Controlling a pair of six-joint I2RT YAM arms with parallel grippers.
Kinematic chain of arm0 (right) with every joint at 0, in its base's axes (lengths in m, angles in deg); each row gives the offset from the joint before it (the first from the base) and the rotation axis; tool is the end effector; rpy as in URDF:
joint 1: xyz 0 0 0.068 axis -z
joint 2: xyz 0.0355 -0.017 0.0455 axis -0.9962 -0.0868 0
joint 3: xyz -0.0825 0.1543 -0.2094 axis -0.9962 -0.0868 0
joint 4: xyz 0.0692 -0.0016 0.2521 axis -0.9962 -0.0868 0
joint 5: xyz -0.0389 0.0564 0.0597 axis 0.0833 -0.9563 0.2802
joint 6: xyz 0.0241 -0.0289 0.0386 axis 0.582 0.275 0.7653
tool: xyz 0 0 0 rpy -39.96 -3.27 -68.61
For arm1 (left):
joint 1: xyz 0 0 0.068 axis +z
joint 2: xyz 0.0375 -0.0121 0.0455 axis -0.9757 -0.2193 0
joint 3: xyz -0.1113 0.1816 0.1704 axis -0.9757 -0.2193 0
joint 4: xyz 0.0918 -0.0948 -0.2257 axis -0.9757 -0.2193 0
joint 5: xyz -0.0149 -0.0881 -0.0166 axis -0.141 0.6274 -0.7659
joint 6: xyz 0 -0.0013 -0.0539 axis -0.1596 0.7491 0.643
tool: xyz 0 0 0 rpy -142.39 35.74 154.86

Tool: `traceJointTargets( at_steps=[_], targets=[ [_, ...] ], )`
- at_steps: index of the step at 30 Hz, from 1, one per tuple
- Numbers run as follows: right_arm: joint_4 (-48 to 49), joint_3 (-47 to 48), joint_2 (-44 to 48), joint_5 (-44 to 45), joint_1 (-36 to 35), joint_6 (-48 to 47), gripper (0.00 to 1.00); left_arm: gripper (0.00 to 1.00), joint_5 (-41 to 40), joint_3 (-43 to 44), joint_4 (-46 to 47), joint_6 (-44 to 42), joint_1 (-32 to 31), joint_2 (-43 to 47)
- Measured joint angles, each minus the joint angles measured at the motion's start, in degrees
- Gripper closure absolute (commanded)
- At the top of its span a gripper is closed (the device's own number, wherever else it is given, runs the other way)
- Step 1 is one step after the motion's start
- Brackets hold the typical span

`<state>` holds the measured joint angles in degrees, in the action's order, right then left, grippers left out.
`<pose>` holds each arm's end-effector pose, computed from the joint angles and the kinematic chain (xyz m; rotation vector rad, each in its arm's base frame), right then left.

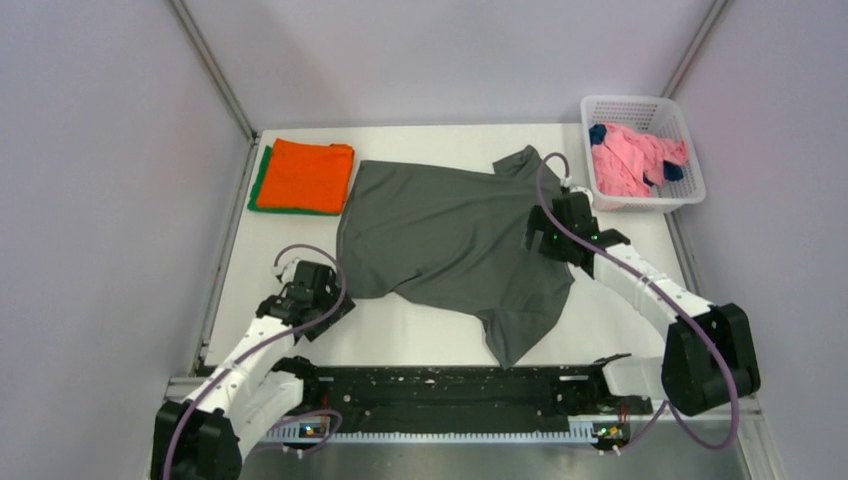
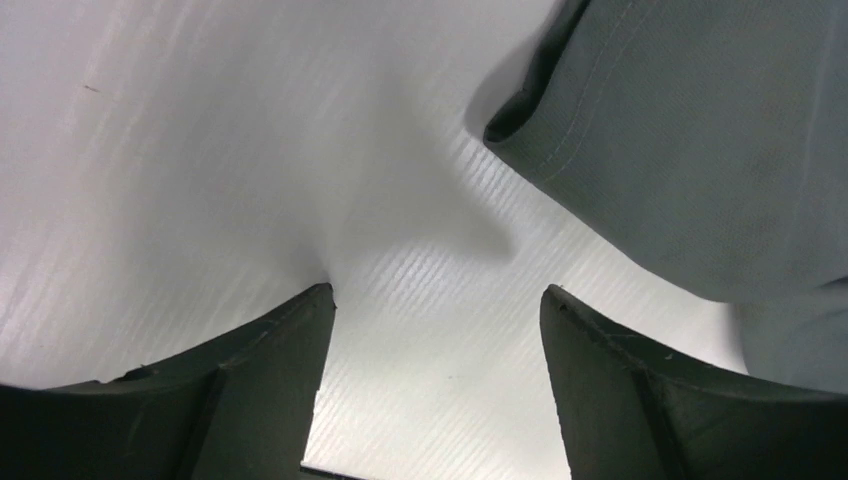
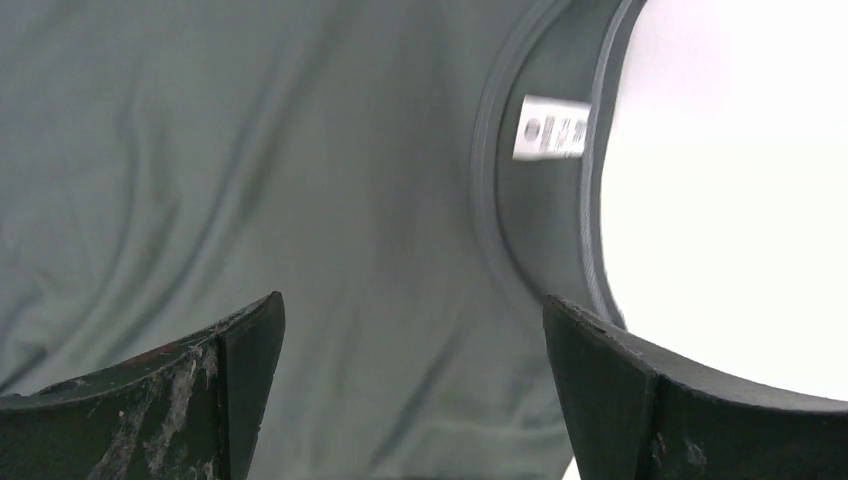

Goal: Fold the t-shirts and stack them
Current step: Flatten out the tshirt

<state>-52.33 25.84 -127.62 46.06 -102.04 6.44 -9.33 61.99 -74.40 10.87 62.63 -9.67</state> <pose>0.2606 0.0740 0.2289 0.2838 2.3828 0.1743 0.1451 -0.0323 0.1700 -0.8668 2.4990 -0.1832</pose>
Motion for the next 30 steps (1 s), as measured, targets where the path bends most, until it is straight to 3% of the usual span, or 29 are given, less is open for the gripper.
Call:
traceJointTargets(
  at_steps=[6, 8, 12, 14, 15, 16, 23, 26, 30],
  targets=[
    [-4.35, -4.57, 6.88, -0.04, -5.25, 1.95, 0.05, 0.31, -3.13, -1.99, 6.80, 4.17, 0.00, -0.24],
    [-4.87, -6.01, 9.88, -0.35, -7.41, 2.62, 0.05, 0.38, -4.11, -1.99, 8.68, 4.85, 0.04, -2.23],
    [-6.93, -9.64, 14.82, -2.16, -12.66, 4.11, 0.07, 0.60, -4.22, -1.70, 14.69, 5.38, 0.17, -7.08],
    [-8.90, -10.62, 15.93, -3.04, -14.64, 4.42, 0.09, 0.80, -3.78, -1.38, 17.68, 5.44, 0.22, -9.64],
    [-9.97, -10.84, 16.31, -3.39, -15.47, 4.35, 0.10, 0.96, -3.56, -1.11, 18.88, 5.53, 0.22, -10.82],
    [-10.99, -10.86, 16.65, -3.93, -16.35, 4.15, 0.11, 1.00, -3.17, -1.01, 20.04, 5.55, 0.26, -11.93],
    [-16.85, -10.86, 18.40, -7.48, -26.08, 5.25, 0.22, 1.00, -2.99, 1.88, 21.07, 5.25, 0.31, -17.07],
    [-18.40, -11.02, 17.79, -8.72, -32.74, 7.61, 0.24, 1.00, -2.99, 2.08, 19.91, 5.20, 0.31, -16.74],
    [-18.03, -12.48, 13.51, -9.57, -39.10, 9.55, 0.34, 1.00, -2.97, 2.08, 16.13, 5.07, 0.31, -13.70]
  ],
)
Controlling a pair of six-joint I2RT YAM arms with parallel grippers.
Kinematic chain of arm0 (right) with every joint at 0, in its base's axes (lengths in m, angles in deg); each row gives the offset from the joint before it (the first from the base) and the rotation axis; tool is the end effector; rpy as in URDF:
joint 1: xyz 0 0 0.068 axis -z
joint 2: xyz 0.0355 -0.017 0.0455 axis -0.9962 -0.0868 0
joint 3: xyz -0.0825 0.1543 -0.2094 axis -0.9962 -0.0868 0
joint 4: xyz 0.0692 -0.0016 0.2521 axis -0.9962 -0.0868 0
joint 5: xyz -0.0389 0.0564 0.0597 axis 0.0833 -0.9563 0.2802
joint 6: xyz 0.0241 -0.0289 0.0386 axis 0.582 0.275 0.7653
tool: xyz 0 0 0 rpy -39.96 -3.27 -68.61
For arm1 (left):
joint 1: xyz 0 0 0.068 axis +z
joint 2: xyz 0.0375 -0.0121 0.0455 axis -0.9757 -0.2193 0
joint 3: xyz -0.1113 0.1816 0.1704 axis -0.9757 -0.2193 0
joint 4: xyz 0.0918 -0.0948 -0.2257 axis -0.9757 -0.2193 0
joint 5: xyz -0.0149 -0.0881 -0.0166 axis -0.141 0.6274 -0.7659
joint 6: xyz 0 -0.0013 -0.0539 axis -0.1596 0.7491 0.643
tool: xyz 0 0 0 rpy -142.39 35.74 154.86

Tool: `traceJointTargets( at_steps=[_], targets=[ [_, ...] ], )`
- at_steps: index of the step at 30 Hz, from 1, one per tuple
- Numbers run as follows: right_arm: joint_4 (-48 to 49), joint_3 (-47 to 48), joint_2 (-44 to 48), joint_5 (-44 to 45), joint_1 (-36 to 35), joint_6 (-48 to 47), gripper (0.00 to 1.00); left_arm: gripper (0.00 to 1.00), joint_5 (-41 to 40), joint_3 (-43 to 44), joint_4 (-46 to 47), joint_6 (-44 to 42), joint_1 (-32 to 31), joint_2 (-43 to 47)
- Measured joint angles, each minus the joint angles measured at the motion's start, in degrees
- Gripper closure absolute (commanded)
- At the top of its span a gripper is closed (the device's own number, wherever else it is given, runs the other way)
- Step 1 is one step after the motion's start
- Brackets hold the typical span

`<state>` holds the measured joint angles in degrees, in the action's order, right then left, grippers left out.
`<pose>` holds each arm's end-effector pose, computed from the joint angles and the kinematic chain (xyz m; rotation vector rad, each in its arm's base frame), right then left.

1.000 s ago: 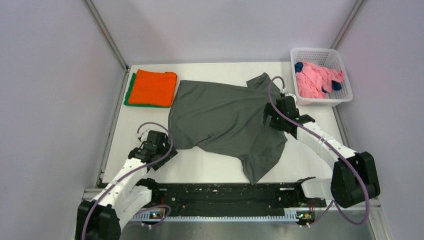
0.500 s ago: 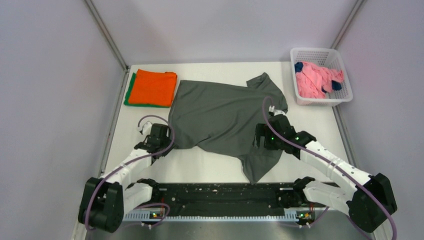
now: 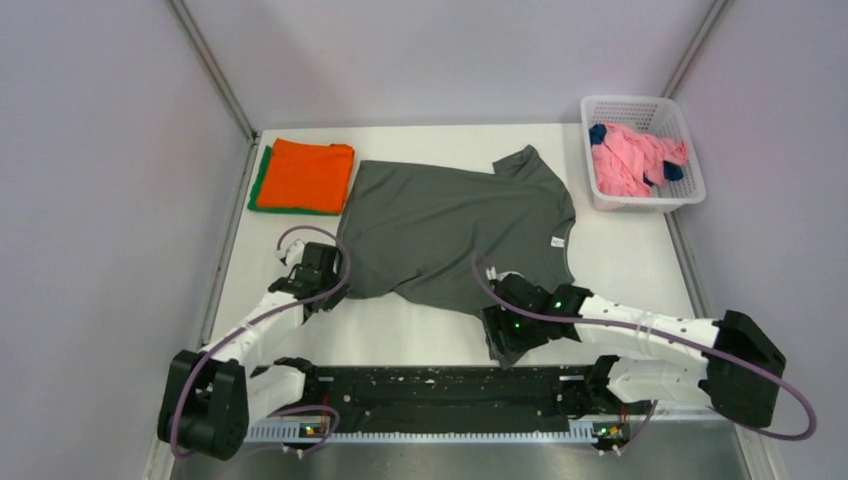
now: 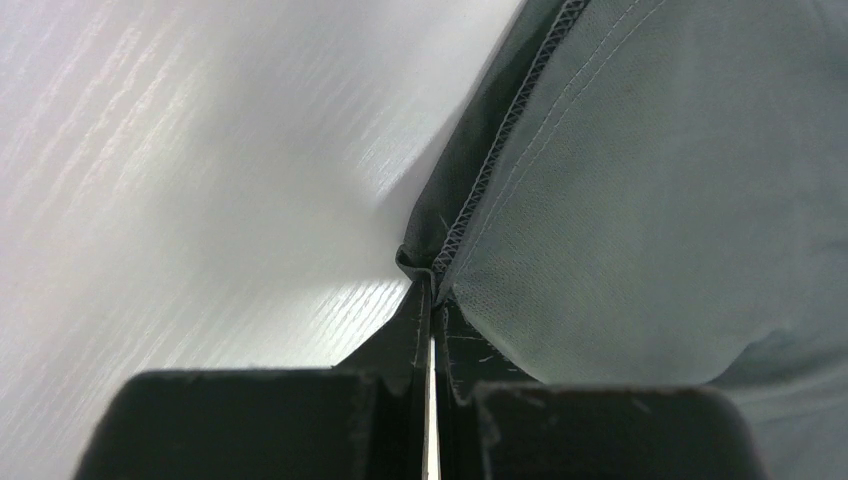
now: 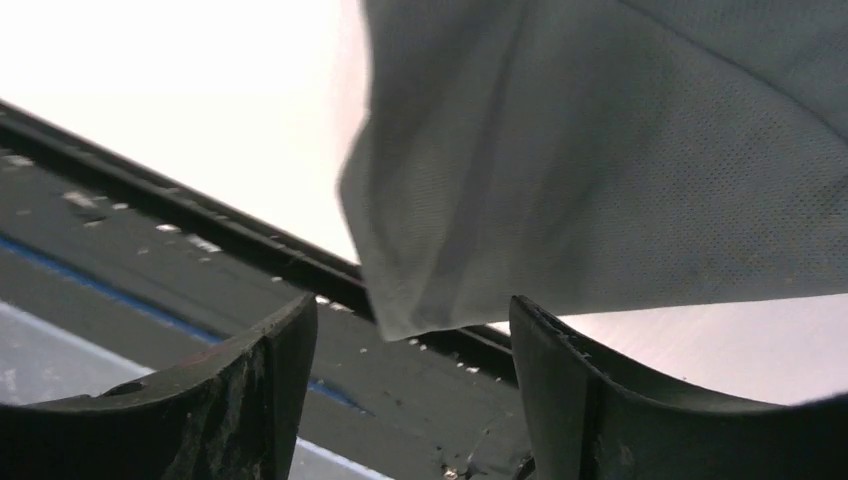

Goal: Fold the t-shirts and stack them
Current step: Flatten out the tshirt

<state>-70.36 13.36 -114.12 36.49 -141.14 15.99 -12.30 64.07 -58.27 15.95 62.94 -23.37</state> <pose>0.1041 0.1559 0.1921 -0.4772 2.7692 0.4651 0.1893 -0.0409 0.1603 -0.9763 2.3634 -0.2111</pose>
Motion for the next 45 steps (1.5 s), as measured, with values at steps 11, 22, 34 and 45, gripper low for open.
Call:
traceJointTargets(
  at_steps=[11, 22, 34, 45],
  targets=[
    [-1.03, -1.99, -7.34, 8.76, -0.59, 5.88, 1.00, 1.00, -1.75, 1.68, -9.42, -0.02, 0.28, 10.54],
    [-24.28, 5.46, 6.99, 14.71, 2.69, 12.44, 1.00, 0.96, -4.76, 6.38, -18.29, -0.26, 1.97, 10.29],
    [-26.62, 5.95, 1.73, 11.47, 3.02, 9.29, 0.24, 0.19, -0.44, 11.72, -17.90, -4.35, 3.78, -4.02],
    [-21.29, 6.29, 7.39, 17.07, 3.19, 7.23, 0.01, 0.01, 1.75, 7.15, -21.44, -4.76, 3.78, 16.17]
  ],
)
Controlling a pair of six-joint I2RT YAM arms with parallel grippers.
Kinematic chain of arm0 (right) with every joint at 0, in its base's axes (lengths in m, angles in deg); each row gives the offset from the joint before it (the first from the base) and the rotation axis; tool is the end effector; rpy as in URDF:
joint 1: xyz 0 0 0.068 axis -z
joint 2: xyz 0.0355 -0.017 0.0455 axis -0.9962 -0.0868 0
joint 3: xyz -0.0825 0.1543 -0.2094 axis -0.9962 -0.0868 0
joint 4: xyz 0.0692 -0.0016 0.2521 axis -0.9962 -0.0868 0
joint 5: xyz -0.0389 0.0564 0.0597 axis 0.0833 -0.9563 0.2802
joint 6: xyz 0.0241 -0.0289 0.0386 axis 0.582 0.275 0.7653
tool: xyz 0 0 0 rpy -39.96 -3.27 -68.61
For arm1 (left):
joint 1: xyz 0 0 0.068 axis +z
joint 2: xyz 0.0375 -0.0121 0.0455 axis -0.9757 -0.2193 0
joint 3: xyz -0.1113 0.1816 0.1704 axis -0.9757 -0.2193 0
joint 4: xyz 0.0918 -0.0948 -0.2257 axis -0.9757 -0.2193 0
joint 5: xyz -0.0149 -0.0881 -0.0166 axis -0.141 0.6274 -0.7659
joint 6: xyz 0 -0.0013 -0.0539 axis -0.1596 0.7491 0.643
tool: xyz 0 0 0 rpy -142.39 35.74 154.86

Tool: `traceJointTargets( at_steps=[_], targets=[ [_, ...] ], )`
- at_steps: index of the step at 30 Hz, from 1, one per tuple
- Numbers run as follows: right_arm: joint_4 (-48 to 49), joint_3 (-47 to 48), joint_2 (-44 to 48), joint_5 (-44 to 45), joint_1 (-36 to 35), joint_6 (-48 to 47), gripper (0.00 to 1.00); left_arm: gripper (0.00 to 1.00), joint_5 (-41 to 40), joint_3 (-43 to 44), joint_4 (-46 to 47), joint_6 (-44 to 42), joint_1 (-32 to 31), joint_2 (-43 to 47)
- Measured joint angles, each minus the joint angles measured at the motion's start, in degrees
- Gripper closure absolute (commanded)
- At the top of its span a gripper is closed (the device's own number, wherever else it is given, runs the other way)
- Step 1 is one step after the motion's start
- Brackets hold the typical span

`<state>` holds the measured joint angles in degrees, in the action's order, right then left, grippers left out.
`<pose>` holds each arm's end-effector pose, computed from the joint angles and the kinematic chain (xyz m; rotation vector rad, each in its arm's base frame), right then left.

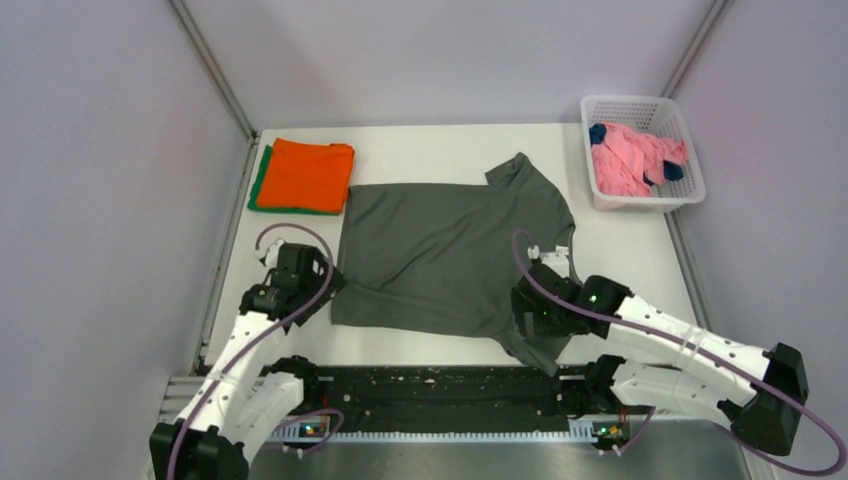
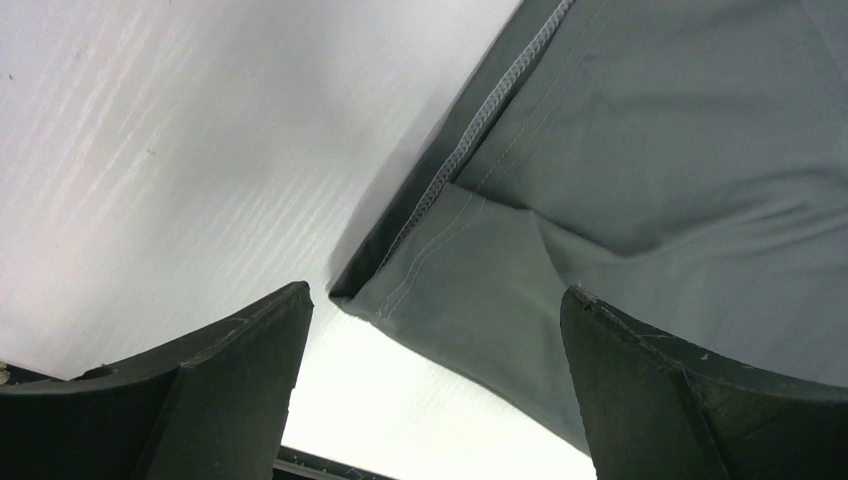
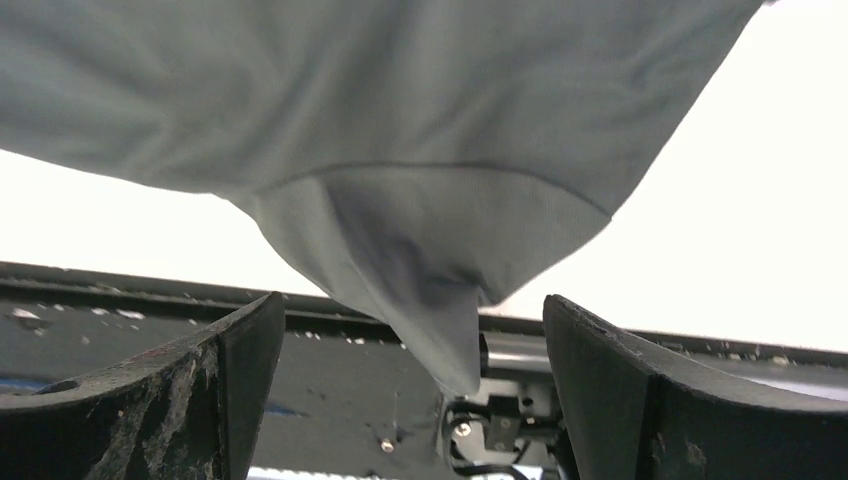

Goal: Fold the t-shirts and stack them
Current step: Flatten out the tshirt

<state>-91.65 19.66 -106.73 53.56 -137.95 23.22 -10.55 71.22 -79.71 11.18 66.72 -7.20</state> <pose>0.0988 0.1141 0.2300 -0.1531 2.7222 0.0540 0.1536 -0.0223 0.2201 -0.9403 2.3529 -0.2092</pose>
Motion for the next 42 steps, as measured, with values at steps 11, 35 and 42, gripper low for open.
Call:
traceJointTargets(
  at_steps=[11, 35, 42],
  targets=[
    [4.26, -3.80, 12.00, 2.54, 2.23, 5.73, 0.01, 0.45, 4.57, -10.25, -0.17, 3.21, 0.00, 6.51],
    [7.50, -10.95, 4.44, -7.10, 2.47, 7.69, 0.34, 1.00, 7.06, -11.78, 13.79, 4.28, 0.00, -6.95],
    [8.61, -12.44, 0.59, -10.40, 1.81, 7.13, 0.35, 1.00, 5.90, -11.80, 11.52, 3.74, 0.00, -4.83]
  ],
)
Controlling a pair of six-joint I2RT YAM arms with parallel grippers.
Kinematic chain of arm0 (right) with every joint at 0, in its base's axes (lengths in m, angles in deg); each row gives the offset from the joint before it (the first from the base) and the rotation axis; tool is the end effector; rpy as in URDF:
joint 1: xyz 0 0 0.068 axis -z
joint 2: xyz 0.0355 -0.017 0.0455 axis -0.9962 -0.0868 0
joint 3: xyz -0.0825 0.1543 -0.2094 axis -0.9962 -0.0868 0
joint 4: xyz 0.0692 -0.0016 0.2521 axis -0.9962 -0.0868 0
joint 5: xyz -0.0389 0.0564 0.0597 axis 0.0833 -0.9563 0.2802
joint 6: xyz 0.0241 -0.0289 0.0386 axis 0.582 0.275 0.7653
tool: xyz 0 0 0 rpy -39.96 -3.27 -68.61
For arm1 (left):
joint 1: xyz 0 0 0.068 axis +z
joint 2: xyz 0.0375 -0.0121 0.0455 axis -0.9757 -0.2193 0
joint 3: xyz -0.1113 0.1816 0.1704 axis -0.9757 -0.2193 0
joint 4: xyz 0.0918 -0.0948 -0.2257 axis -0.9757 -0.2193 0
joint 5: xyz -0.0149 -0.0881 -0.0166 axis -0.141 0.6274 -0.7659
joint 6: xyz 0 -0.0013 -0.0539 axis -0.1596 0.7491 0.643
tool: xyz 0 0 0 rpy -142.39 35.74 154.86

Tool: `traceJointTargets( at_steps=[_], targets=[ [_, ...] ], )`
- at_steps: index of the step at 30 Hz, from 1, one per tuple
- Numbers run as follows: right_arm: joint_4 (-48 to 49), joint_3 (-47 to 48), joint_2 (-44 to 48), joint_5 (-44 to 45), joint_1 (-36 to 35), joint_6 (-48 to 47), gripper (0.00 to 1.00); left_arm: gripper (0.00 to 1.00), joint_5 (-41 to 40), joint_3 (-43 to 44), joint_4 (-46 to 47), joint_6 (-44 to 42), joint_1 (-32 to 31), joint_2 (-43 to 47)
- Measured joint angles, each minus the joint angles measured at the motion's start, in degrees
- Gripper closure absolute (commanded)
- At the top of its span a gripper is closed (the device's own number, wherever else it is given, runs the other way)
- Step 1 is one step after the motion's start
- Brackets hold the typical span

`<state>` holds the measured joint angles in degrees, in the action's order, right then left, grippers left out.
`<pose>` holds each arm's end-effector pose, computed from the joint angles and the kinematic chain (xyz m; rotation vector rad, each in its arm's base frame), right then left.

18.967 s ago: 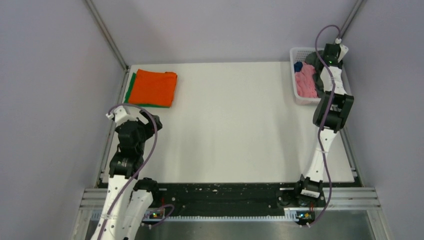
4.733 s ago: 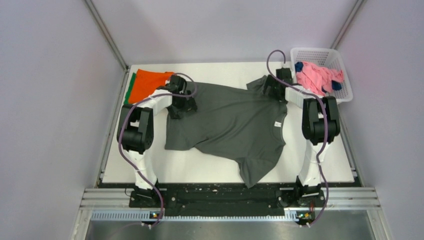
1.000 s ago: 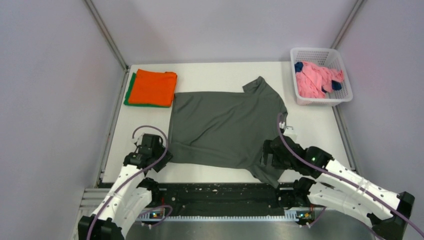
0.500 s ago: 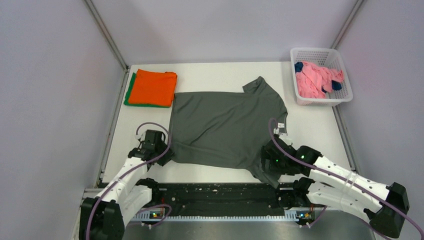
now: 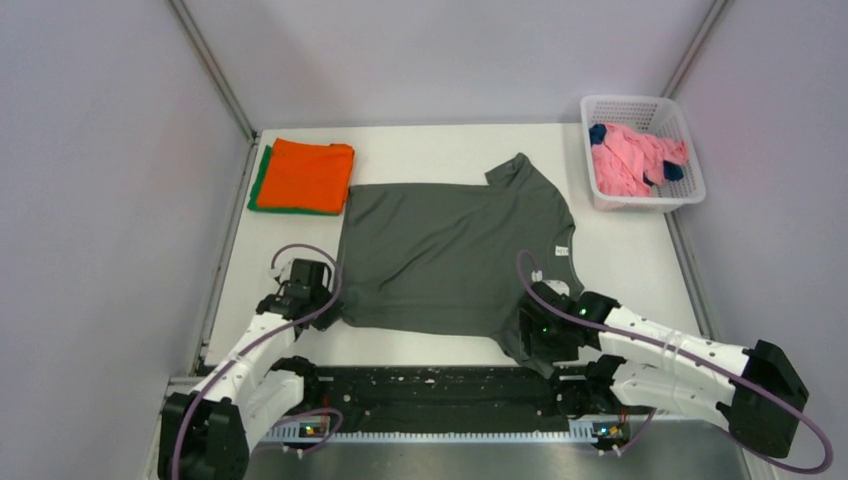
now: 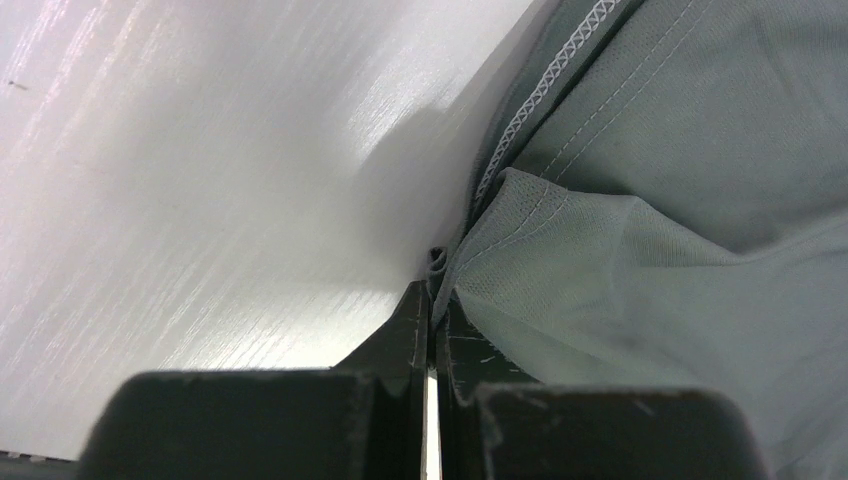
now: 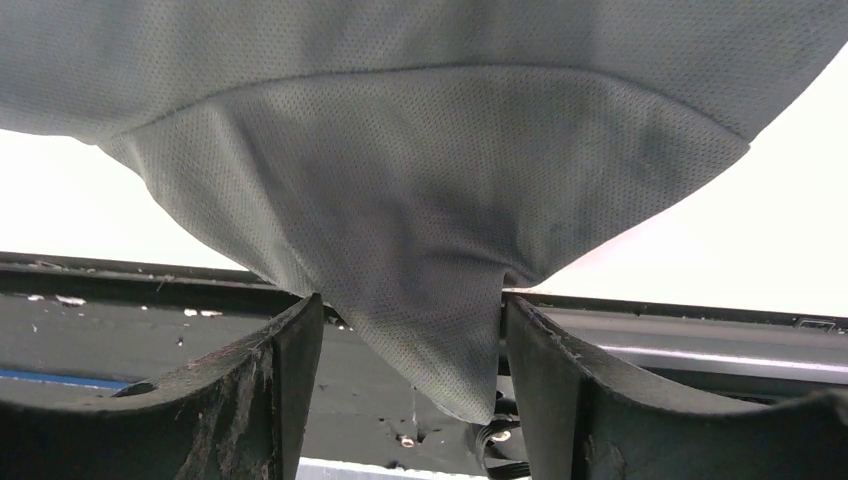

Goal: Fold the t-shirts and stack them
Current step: Flatten out the tshirt

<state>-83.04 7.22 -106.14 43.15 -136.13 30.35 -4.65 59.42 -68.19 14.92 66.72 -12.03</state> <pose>0.0898 0.1055 0.1736 0.0181 2.8976 0.1876 0.1520 -0.0257 0.1566 -1.0238 2.4547 -0.2928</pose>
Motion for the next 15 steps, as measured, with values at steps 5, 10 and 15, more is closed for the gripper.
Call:
traceJointTargets(
  at_steps=[5, 10, 15],
  targets=[
    [0.85, -1.49, -1.18, -1.64, -1.18, 0.02, 0.77, 1.00, -0.22, 0.00, -1.40, -0.13, 0.00, 2.38],
    [2.45, -1.73, -2.21, -2.60, -1.29, -0.55, 1.00, 1.00, -0.13, 0.00, -3.02, -0.50, 0.00, 3.82],
    [0.28, 6.03, 0.52, 3.87, -1.27, -1.90, 1.00, 1.00, 0.94, 3.10, -6.38, -1.55, 0.00, 8.46]
  ],
)
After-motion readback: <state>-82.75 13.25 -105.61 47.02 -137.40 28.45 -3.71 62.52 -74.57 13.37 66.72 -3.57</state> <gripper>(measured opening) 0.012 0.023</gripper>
